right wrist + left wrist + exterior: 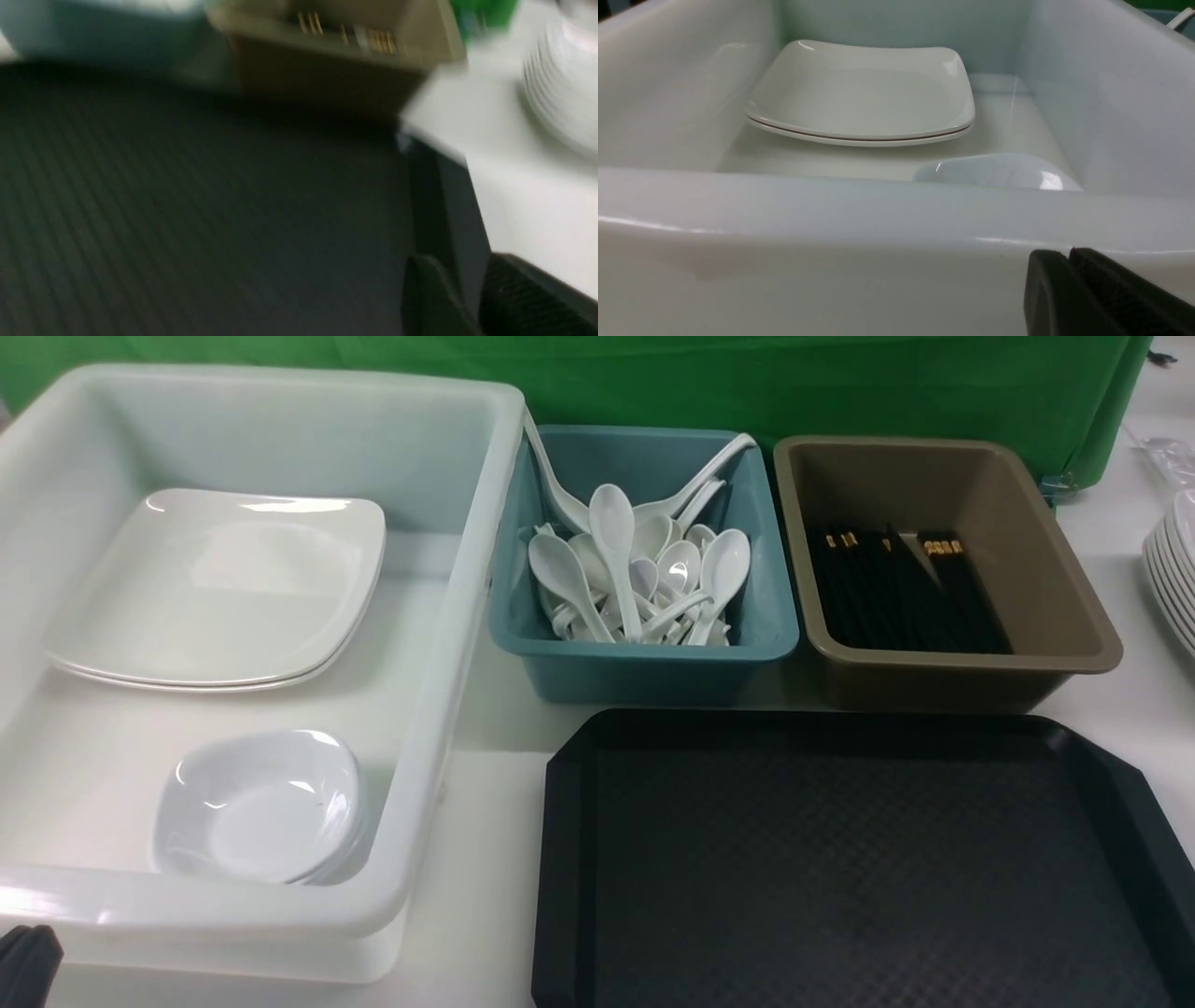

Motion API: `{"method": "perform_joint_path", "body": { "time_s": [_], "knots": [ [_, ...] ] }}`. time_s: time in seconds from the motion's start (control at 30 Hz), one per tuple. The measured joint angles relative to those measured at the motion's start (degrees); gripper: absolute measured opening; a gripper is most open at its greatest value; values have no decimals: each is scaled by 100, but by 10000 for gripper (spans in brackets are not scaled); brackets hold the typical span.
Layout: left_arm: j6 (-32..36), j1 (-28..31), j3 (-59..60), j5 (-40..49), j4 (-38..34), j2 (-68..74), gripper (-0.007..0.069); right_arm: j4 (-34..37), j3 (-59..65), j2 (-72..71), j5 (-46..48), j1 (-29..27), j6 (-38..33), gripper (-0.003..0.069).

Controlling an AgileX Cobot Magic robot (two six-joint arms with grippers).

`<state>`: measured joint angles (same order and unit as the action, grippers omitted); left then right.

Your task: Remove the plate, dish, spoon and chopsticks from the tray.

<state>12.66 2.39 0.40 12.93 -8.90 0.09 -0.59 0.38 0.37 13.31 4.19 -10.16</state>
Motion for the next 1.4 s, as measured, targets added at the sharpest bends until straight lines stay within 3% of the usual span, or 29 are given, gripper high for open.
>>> {"method": "perform_joint_path", "body": {
  "time_s": [1.4],
  "knots": [
    [20, 0, 0, -5, 0, 0, 17, -12, 0, -28, 91, -110, -30, 238]
  ]
}}
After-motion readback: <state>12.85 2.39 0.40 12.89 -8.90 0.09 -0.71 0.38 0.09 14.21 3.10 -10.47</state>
